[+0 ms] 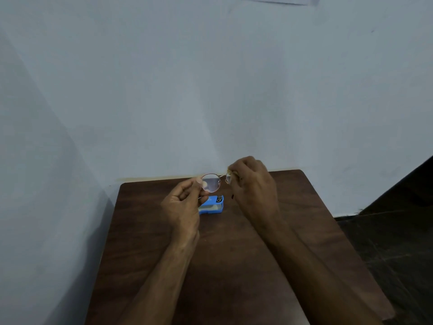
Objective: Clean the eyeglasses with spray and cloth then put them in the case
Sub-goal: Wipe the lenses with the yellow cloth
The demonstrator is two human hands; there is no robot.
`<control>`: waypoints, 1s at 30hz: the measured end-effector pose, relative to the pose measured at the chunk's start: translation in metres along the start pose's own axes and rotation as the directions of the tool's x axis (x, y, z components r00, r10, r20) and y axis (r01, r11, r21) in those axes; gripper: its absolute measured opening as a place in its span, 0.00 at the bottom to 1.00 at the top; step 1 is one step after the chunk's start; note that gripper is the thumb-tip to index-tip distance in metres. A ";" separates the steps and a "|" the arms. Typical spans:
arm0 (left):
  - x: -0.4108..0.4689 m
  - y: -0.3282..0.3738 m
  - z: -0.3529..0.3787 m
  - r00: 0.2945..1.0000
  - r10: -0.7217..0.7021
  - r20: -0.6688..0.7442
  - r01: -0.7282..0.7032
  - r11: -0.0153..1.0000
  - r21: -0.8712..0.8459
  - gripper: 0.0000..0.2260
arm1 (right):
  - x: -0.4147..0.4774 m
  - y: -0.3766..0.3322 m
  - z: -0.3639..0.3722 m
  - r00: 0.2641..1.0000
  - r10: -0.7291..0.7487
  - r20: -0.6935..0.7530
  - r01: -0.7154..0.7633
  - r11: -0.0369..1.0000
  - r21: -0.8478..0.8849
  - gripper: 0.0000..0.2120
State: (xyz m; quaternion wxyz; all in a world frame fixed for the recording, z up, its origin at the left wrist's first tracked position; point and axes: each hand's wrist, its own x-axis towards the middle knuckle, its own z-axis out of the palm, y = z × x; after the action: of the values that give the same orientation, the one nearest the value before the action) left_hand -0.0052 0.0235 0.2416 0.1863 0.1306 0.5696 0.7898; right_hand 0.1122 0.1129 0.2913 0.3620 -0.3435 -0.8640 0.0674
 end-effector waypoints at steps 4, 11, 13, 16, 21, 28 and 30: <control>0.001 0.000 -0.001 1.000 0.005 0.005 -0.005 1.000 0.005 0.09 | -0.009 0.002 0.000 0.999 -0.024 0.034 0.024 1.000 -0.005 0.02; 0.001 0.000 0.000 1.000 0.002 -0.007 -0.002 1.000 0.008 0.08 | -0.005 -0.001 0.003 1.000 -0.022 0.011 0.022 0.999 -0.030 0.05; 0.002 0.000 0.000 1.000 0.000 -0.006 0.000 1.000 0.009 0.09 | -0.017 -0.003 0.003 0.997 -0.066 0.037 0.067 0.997 -0.029 0.05; 0.001 0.000 -0.001 1.000 -0.001 -0.002 0.001 1.000 0.008 0.09 | -0.014 0.006 0.001 1.000 -0.011 0.010 0.011 1.000 -0.026 0.03; -0.003 -0.002 0.001 1.000 -0.006 0.011 0.006 1.000 0.028 0.08 | 0.002 -0.001 0.002 0.999 0.044 0.014 -0.044 0.998 -0.035 0.05; -0.005 0.001 0.002 0.999 0.027 0.035 -0.029 0.998 0.053 0.06 | -0.001 -0.005 0.006 0.999 0.030 -0.023 -0.030 0.999 0.018 0.04; -0.006 0.000 0.002 0.999 0.028 0.035 -0.030 0.998 0.057 0.07 | 0.002 -0.007 0.008 0.999 0.034 -0.023 -0.034 0.999 0.027 0.05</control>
State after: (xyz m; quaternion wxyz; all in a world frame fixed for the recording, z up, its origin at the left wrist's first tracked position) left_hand 0.0013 0.0221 0.2419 0.1807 0.1579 0.5869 0.7733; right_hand 0.1019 0.1101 0.2892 0.3754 -0.3539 -0.8528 0.0810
